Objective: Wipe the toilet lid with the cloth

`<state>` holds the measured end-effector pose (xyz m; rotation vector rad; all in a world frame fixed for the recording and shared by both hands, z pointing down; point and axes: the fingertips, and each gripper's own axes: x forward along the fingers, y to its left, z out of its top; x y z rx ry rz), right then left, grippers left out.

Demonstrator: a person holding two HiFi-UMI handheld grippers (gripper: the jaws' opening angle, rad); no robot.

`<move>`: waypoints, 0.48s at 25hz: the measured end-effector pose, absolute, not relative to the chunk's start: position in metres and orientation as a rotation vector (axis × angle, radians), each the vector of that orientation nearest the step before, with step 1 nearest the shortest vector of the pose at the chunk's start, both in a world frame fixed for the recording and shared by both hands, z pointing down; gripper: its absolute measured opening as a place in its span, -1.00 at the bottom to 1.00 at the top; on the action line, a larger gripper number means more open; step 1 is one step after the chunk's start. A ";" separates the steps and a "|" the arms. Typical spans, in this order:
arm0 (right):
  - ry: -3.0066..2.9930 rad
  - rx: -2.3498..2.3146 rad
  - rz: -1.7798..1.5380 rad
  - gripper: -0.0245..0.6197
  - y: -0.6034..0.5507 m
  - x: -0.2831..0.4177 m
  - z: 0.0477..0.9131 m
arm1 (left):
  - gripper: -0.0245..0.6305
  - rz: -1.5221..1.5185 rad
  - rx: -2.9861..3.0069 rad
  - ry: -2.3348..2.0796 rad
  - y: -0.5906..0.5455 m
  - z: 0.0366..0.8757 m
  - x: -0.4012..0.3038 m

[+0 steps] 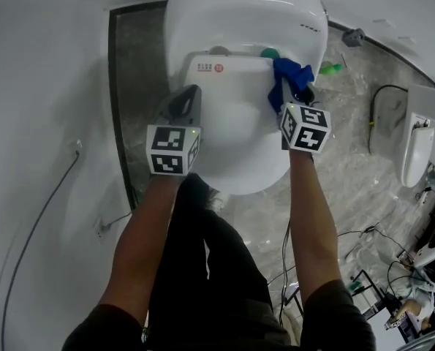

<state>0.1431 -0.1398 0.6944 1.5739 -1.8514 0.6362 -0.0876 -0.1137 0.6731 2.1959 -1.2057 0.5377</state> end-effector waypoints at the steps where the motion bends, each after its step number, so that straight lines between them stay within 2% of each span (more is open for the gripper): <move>1: -1.896 1.543 0.620 -0.59 -0.135 0.120 0.688 | -0.89 0.543 2.189 -1.218 -0.113 0.675 -0.095; 8: -2.080 1.180 0.552 -0.59 -0.097 -0.034 0.677 | -0.89 0.554 2.073 -1.306 -0.098 0.690 -0.144; 12: -2.074 1.011 0.511 -0.59 -0.080 -0.085 0.698 | -0.89 0.563 2.038 -1.325 -0.086 0.694 -0.159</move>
